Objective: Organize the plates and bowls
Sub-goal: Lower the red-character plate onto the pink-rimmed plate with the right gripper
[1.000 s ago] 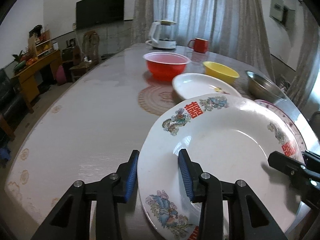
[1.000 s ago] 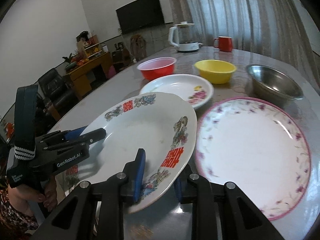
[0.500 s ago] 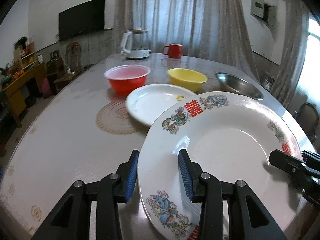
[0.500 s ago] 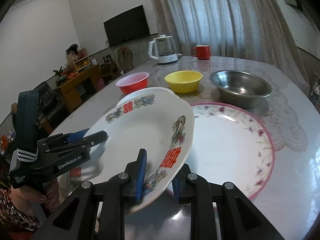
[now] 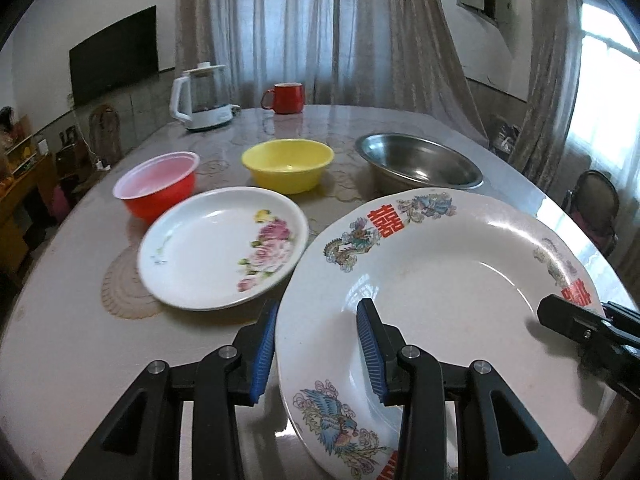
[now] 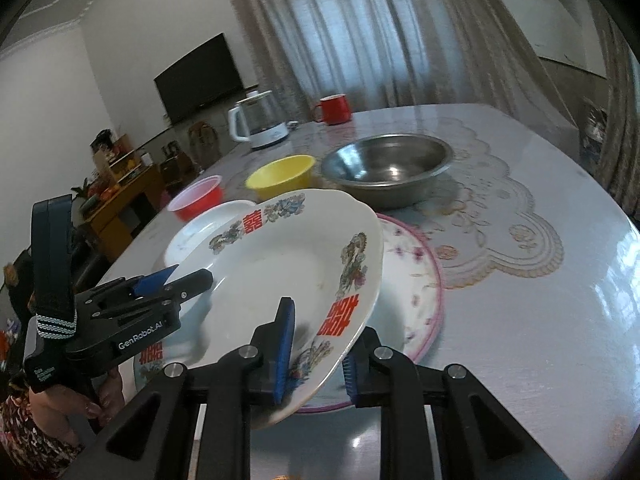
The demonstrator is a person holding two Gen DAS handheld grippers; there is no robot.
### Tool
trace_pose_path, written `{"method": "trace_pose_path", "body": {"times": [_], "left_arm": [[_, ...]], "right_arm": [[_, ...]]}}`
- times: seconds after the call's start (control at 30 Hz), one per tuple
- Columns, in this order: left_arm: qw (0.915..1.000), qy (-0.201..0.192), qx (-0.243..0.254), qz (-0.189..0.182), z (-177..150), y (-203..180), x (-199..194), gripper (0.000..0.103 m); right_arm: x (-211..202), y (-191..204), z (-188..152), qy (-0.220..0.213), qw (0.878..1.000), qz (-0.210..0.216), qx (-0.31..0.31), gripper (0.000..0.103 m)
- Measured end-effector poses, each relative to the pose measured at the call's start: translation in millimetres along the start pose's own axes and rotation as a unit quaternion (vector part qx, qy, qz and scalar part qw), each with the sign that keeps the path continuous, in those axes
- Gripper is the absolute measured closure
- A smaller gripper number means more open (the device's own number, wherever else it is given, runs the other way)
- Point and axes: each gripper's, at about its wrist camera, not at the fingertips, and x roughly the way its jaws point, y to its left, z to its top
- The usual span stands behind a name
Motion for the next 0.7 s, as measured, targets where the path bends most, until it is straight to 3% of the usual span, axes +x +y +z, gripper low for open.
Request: {"method": "trace_pose_path", "body": {"times": [0.2,0.27,0.7], "left_arm": [[0.9999,0.016,0.006,0.001,-2,-14,15,0.063],[0.9997,0.005,0.021,0.011,-3,-20,13,0.064],[0.999,0.006,0.032,0.03,-7,-22,13,0.064]], "right_arm": [[16,-29,-2,0.017,0.999,0.004,0.047,0.082],[21,-35,-4,0.021,0.998,0.001,0.055,0.083],[36,-37,0,0.03,0.999,-0.023,0.037,0.083]]}}
